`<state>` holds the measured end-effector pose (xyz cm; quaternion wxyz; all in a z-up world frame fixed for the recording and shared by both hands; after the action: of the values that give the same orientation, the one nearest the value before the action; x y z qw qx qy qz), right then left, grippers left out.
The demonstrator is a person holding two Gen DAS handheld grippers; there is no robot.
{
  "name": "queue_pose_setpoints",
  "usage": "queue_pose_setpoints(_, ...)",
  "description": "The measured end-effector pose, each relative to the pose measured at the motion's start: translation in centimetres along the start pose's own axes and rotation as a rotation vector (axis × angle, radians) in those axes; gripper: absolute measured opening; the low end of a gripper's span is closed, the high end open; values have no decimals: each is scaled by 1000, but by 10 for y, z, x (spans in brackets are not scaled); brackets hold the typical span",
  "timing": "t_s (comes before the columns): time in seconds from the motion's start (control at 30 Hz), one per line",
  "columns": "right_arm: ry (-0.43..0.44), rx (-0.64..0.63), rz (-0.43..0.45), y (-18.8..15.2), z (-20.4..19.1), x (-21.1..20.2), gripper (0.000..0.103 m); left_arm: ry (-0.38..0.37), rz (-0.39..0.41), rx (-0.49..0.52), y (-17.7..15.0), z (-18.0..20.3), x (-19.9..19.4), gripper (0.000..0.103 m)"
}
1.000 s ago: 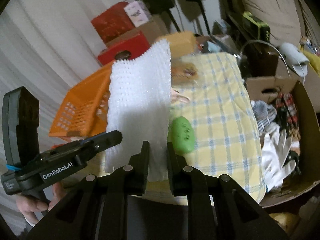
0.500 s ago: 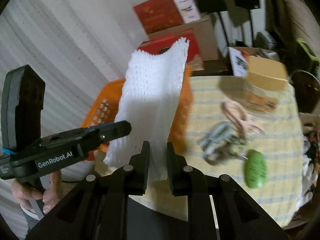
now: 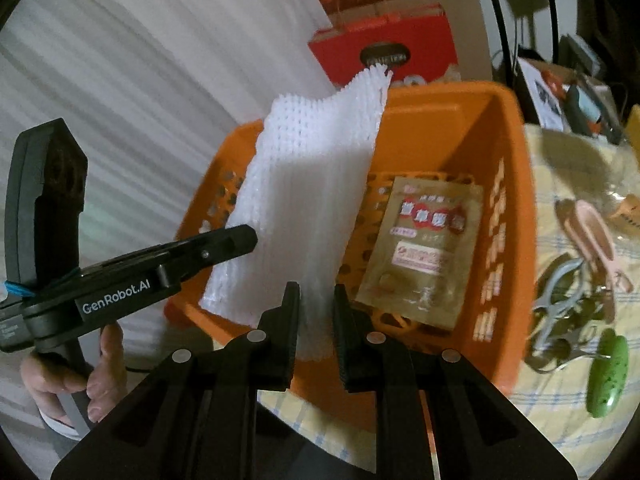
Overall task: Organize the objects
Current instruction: 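Lift the foam sheet with the left tool and lower it into the basket, then open the left tool and withdraw both tools toward the clear jar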
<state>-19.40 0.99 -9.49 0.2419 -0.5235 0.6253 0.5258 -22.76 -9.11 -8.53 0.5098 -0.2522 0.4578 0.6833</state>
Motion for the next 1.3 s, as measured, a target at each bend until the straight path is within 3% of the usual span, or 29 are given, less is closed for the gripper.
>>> queue_pose_setpoints(0.4, -46, -28, -135, -17, -6, 49, 16, 36, -121, -31, -10, -43, 35, 14)
queue_pose_setpoints(0.5, -55, -31, -164, -24, -7, 53, 20, 68, -149, -8, -12, -44, 42, 14)
queue_pose_setpoints(0.57, -66, -21, -166, -25, -3, 49, 30, 84, -166, 16, -15, -41, 46, 14)
queue_pose_setpoints(0.63, -71, -18, -145, -23, 4, 37, 47, 108, -176, 34, -18, -39, 50, 14)
queue_pose_setpoints(1.03, -103, -25, 64, 6, 30, -48, 48, 150, -201, 43, -27, -34, 61, 15)
queue_pose_setpoints(1.1, -111, -23, 78, 7, 31, -56, 49, 154, -199, 45, -27, -33, 61, 20)
queue_pose_setpoints(1.17, -125, -25, 89, 5, 37, -63, 49, 156, -196, 37, -28, -33, 60, 45)
queue_pose_setpoints(1.23, -133, -24, 96, 3, 43, -67, 49, 162, -169, 41, -25, -32, 56, 56)
queue_pose_setpoints(1.3, -138, -21, 101, -1, 48, -73, 49, 179, -149, 41, -25, -31, 50, 56)
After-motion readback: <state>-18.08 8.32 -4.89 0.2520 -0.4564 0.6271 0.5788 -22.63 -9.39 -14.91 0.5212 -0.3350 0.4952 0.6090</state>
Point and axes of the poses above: each gripper's, at about its wrist camera, not at the fingertips, and x roughly the way its jaws point, z to its right, y to its top, the point moved 8 cm from there along x, roughly the way its jaws point, and after that the axes turned 10 degrees about -y, right-handed, at the moved point
